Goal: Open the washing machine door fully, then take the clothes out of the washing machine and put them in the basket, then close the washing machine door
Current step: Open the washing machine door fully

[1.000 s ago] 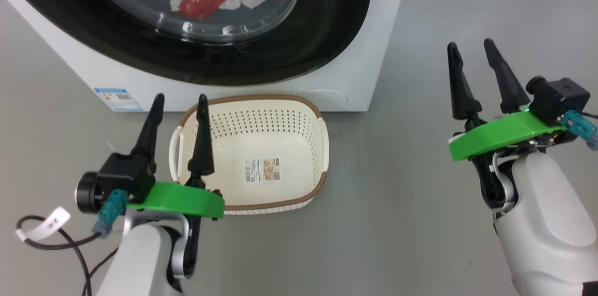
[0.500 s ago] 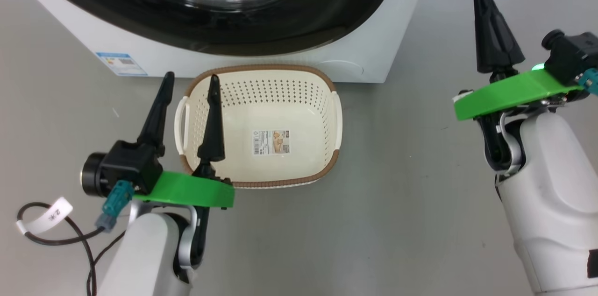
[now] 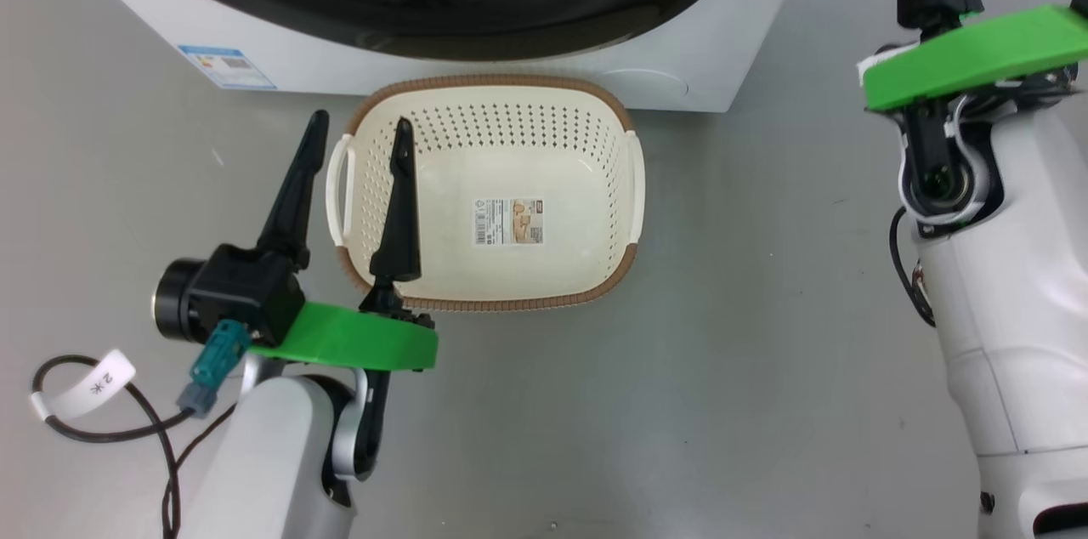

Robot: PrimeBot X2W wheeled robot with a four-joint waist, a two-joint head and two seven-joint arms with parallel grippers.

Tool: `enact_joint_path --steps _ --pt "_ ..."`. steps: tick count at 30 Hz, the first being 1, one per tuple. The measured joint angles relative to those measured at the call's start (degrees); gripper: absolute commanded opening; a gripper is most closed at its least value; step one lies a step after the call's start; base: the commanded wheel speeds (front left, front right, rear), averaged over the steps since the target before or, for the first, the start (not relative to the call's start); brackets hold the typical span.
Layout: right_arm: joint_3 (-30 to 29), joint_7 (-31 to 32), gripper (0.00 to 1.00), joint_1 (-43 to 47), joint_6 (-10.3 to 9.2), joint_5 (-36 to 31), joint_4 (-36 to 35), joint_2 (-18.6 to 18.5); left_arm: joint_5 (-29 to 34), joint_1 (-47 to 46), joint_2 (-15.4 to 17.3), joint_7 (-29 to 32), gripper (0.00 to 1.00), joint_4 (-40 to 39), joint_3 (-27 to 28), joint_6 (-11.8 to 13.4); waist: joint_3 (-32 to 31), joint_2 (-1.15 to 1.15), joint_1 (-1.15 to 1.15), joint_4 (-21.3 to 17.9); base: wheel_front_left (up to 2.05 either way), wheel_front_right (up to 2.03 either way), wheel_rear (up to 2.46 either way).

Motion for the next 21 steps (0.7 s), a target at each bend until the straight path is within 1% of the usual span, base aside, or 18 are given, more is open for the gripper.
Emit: enact_joint_path --steps 8,16,21 --pt "-0.2 6.3 0.00 -4.2 0.00 9.5 0.2 -0.1 -0.2 -0.7 -0.1 0.0 1.00 -0.2 -0.7 0.4 2.5 0.00 0.00 0.6 0.00 0.00 0.00" --pt "-0.9 16.8 0.00 -8.8 -0.01 20.9 -0.2 -0.6 -0.5 -2.3 -0.2 0.0 1.00 -0.4 -1.2 0.4 5.2 0.00 0.00 1.3 0.00 0.00 0.00" --pt "-2.1 22.3 0.00 -11.5 -0.01 24.9 -0.3 -1.6 -0.6 -2.4 -0.2 0.0 1.00 -0.4 -1.6 0.5 6.7 0.00 0.00 2.0 0.00 0.00 0.00"
